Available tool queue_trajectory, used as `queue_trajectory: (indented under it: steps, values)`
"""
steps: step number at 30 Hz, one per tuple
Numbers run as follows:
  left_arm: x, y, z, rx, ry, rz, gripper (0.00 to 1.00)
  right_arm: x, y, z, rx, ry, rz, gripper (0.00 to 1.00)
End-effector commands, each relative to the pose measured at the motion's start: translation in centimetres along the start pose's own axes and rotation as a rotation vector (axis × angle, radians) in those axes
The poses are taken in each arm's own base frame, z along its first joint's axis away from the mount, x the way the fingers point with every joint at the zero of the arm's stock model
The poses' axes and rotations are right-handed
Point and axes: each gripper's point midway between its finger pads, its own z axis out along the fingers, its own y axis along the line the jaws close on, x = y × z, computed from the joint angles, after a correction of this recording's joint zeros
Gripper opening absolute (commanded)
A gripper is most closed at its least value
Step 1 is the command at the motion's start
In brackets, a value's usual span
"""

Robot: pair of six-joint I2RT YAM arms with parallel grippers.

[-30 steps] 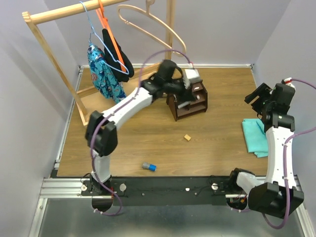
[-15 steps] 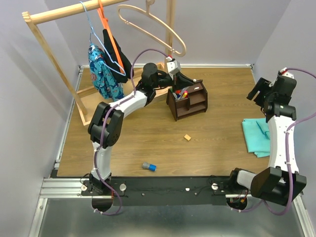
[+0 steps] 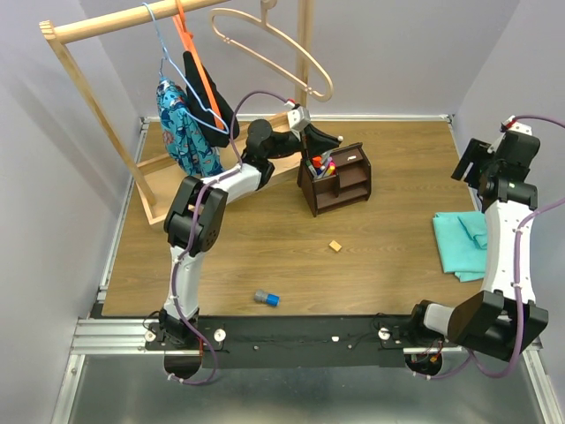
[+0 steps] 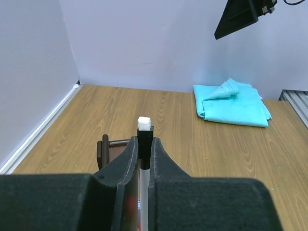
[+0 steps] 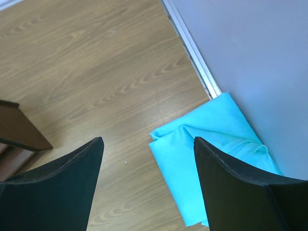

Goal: Sort the stationery into containers
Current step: Place the pen in the storage box.

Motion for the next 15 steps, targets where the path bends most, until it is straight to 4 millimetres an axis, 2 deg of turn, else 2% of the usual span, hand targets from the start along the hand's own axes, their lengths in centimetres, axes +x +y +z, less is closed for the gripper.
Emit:
queue_trajectory:
  steps: [1, 9, 15]
  values:
    - [1.3, -0.2, -0.3, 0.023, -0.036, 0.005, 0.0, 0.1, -0.9, 0.4, 0.03, 0.028, -0.048, 0.83]
    - [3.6, 0.6, -1.3, 0.01, -0.04, -0.013, 0.0, 2.0, -0.6, 1.7, 0.009, 0.07, -0.059, 0.83]
    - [5.5, 1.0, -2.6, -0.005, -0.024, -0.035, 0.0, 2.5, -0.5, 2.1, -0.001, 0.077, -0.086, 0.83]
